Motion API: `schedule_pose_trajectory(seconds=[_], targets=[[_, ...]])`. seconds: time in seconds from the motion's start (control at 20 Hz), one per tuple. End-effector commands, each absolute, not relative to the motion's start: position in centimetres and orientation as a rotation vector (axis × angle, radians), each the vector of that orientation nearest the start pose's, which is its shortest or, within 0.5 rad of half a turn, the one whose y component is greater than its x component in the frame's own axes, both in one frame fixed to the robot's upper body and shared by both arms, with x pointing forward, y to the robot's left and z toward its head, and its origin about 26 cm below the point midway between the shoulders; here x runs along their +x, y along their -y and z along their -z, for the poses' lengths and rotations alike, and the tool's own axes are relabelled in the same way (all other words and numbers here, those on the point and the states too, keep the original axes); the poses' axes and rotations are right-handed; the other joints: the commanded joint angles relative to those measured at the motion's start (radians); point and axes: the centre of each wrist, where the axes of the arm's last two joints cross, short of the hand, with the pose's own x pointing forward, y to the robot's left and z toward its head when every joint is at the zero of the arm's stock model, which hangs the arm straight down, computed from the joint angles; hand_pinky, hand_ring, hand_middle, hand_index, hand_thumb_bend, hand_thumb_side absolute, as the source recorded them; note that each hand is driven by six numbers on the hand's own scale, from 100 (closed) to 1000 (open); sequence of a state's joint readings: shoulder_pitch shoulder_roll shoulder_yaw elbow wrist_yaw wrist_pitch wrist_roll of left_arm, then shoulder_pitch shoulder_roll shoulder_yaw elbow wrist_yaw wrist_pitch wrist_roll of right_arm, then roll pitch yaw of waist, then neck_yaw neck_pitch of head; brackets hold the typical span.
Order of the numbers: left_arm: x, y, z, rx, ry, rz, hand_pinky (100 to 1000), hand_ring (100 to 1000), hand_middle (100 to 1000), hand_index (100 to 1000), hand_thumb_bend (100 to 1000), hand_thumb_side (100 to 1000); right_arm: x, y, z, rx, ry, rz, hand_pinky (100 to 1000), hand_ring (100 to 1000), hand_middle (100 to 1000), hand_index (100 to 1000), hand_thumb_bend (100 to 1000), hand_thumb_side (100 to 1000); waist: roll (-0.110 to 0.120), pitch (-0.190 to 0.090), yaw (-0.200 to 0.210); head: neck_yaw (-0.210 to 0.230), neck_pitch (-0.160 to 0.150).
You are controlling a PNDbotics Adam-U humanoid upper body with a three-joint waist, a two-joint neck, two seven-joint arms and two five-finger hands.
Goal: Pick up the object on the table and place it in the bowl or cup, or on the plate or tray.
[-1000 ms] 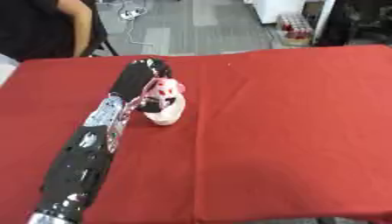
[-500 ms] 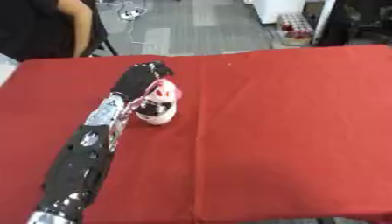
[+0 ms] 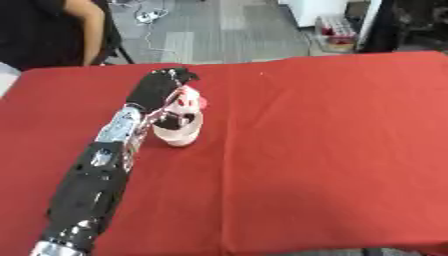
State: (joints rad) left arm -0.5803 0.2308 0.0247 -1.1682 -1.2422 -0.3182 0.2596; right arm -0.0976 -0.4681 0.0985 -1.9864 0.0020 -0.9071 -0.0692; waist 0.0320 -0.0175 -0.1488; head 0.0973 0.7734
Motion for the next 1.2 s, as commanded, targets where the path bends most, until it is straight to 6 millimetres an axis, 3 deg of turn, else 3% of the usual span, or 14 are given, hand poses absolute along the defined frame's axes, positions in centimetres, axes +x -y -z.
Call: schedule_pose_trajectory(seconds=[0.05, 0.2, 0.25, 0.45, 0.65, 0.95, 1.0, 1.05, 1.1, 1.15, 1.2], targets=[[41.8, -25.3, -11.2, 1.088, 2.125, 0.861, 170, 515, 586, 809, 132, 535, 27.5, 27.9, -15.1, -0.068, -3.209, 0.715, 480, 595, 808, 845, 100, 842, -0.003, -0.006, 0.001, -0.001, -0.003], [40.9, -23.8, -13.3, 0.908, 2.3, 0.606, 153, 493, 565, 798, 126, 555, 27.5, 27.8, -15.1, -0.07, -3.207, 0.72, 480, 595, 808, 844, 100, 842, -0.004, -0.007, 0.0, 0.001, -0.003], [40.6, -23.5, -14.0, 0.855, 2.335, 0.549, 152, 490, 564, 793, 130, 605, 27.5, 27.8, -15.1, -0.071, -3.206, 0.722, 480, 595, 808, 844, 100, 842, -0.004, -0.007, -0.001, 0.0, -0.003], [38.8, -22.5, -16.8, 0.704, 2.442, 0.42, 162, 486, 561, 775, 100, 480, 27.5, 27.8, -15.1, -0.076, -3.203, 0.733, 480, 596, 808, 844, 100, 841, -0.003, -0.007, -0.001, -0.003, -0.003], [37.4, -22.1, -18.5, 0.647, 2.493, 0.424, 158, 478, 557, 766, 100, 443, 27.5, 27.8, -15.1, -0.079, -3.201, 0.743, 480, 595, 808, 843, 100, 841, -0.003, -0.007, -0.002, -0.001, -0.003], [37.2, -22.5, -18.9, 0.675, 2.485, 0.473, 158, 475, 556, 759, 100, 411, 27.5, 27.8, -15.1, -0.081, -3.2, 0.751, 480, 596, 808, 844, 100, 840, -0.003, -0.006, -0.001, 0.0, -0.003], [37.2, -22.7, -18.9, 0.705, 2.48, 0.499, 175, 480, 559, 750, 136, 289, 27.5, 27.8, -15.1, -0.081, -3.2, 0.753, 480, 596, 808, 844, 100, 840, -0.002, -0.006, -0.001, -0.001, -0.003], [37.4, -23.1, -18.9, 0.755, 2.47, 0.538, 173, 479, 559, 751, 129, 301, 27.5, 27.8, -15.1, -0.08, -3.2, 0.753, 480, 596, 808, 844, 100, 840, -0.002, -0.006, 0.0, -0.001, -0.003], [37.5, -23.5, -18.9, 0.814, 2.449, 0.593, 191, 488, 568, 745, 218, 185, 27.5, 27.8, -15.1, -0.08, -3.2, 0.755, 480, 596, 808, 844, 100, 840, -0.002, -0.006, 0.0, -0.002, -0.003], [37.9, -24.1, -18.6, 0.892, 2.411, 0.673, 187, 486, 566, 746, 202, 203, 27.5, 27.8, -15.1, -0.079, -3.2, 0.756, 480, 596, 808, 844, 100, 840, -0.002, -0.007, 0.001, -0.003, -0.003], [38.4, -24.7, -18.4, 0.966, 2.37, 0.757, 210, 498, 577, 741, 292, 125, 27.5, 27.9, -15.1, -0.079, -3.2, 0.758, 480, 596, 808, 844, 100, 840, -0.001, -0.007, 0.001, -0.006, -0.003]])
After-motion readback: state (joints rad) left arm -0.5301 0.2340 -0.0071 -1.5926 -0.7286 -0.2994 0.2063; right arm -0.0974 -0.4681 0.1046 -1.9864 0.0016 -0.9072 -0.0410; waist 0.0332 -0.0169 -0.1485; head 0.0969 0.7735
